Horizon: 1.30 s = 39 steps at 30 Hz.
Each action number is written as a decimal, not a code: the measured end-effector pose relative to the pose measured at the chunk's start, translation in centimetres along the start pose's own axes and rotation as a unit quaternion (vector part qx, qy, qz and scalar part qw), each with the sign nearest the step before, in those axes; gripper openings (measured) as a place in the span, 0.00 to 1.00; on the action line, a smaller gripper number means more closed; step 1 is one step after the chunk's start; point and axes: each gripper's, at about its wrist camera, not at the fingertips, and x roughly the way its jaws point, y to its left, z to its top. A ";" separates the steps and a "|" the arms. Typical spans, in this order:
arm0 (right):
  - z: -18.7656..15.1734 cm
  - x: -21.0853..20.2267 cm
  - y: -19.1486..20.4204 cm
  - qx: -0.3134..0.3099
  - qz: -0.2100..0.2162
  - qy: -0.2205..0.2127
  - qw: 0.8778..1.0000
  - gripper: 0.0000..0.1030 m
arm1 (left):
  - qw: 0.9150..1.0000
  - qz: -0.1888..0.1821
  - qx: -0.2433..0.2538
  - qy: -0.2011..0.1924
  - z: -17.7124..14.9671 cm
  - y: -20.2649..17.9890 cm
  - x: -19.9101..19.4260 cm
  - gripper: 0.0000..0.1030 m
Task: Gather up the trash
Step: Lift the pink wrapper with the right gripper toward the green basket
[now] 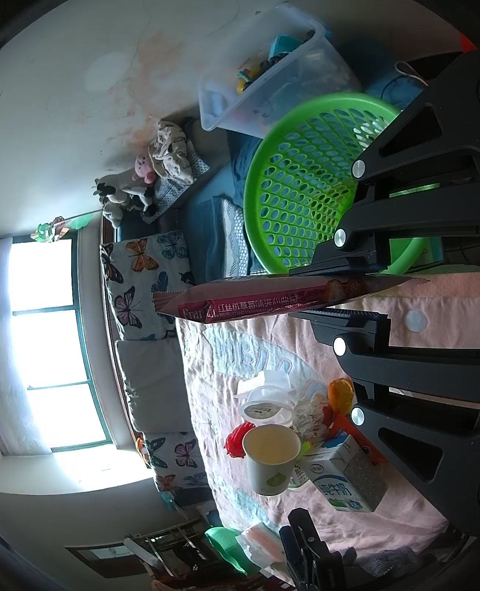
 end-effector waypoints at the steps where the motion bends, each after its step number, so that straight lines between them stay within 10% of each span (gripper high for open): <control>1: 0.0 0.0 0.0 0.001 0.000 0.000 1.000 0.15 | 1.000 0.000 0.001 0.000 0.0 0.0 0.0 0.94; 39: 0.1 0.4 -0.3 0.006 0.018 -0.004 1.000 0.15 | 0.999 -0.017 0.023 0.016 1.3 -0.3 2.9 0.94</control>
